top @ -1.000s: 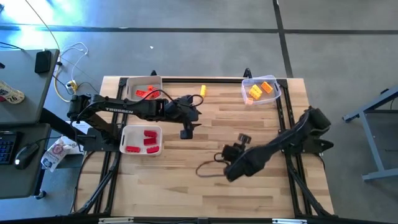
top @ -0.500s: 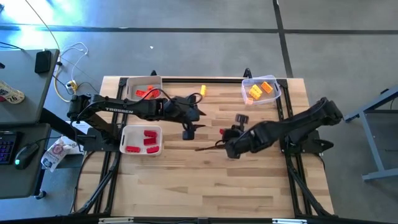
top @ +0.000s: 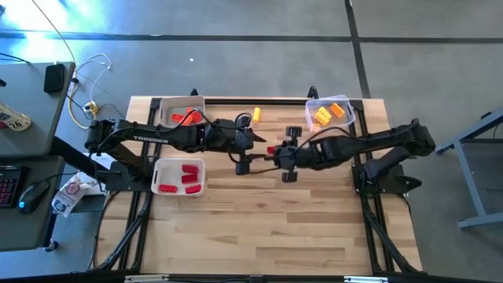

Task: Sort & place blocks by color
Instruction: Put the red game piece into the white bin

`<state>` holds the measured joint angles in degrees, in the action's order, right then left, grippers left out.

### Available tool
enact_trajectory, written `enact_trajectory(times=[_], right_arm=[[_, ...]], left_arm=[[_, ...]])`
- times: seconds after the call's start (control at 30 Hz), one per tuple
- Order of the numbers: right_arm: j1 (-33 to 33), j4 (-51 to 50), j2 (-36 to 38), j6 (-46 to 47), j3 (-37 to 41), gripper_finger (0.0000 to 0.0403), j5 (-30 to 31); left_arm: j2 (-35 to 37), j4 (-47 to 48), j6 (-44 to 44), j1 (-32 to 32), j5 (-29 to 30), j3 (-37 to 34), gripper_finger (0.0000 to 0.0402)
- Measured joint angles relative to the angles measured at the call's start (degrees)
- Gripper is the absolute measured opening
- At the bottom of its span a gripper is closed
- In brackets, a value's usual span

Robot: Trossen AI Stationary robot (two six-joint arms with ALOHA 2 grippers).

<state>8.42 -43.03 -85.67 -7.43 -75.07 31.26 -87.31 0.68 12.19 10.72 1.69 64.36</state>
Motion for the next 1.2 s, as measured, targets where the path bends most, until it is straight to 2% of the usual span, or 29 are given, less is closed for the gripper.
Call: enact_trajectory(times=[0.13, 0.33, 0.6, 0.73, 0.87, 1.0, 1.1, 1.2], right_arm=[[-1.5, 2.1, 0.0, -2.9, 0.0, 0.0071, -0.4], [-2.5, 5.9, 0.0, -5.1, 0.0, 0.0071, -5.6], [-2.5, 10.6, 0.0, -5.1, 0.0, 0.0071, -6.1], [-2.7, 10.8, 0.0, -2.9, 0.0, 0.0071, -6.3], [-3.2, 10.8, 0.0, -1.1, 0.0, 0.008, -6.7], [-3.9, 10.5, 0.0, 0.2, 0.0, 0.0084, -10.8], [-4.7, 10.4, 0.0, 0.3, 0.0, 0.0086, -15.0], [-5.3, 10.5, -0.1, 1.2, 0.0, 0.0094, -15.7]], left_arm=[[0.0, -0.2, 0.0, 0.0, 0.0, 0.0, 0.0211], [0.0, -1.3, 0.0, 0.1, 0.4, 0.0, 0.0211], [0.0, -2.2, 2.8, 0.2, 0.3, 0.0, 0.0206], [0.0, -2.2, 2.9, 0.1, 0.2, 0.0, 0.0175], [0.0, -2.2, 3.0, 0.1, 0.2, 0.0, 0.0121], [0.0, -1.7, 3.7, 0.1, 0.0, 0.0, 0.0074], [0.0, -1.1, 3.2, 0.0, -0.2, 0.0, 0.0071], [0.0, -0.6, 2.4, 0.0, -0.1, 0.0, 0.0071]])
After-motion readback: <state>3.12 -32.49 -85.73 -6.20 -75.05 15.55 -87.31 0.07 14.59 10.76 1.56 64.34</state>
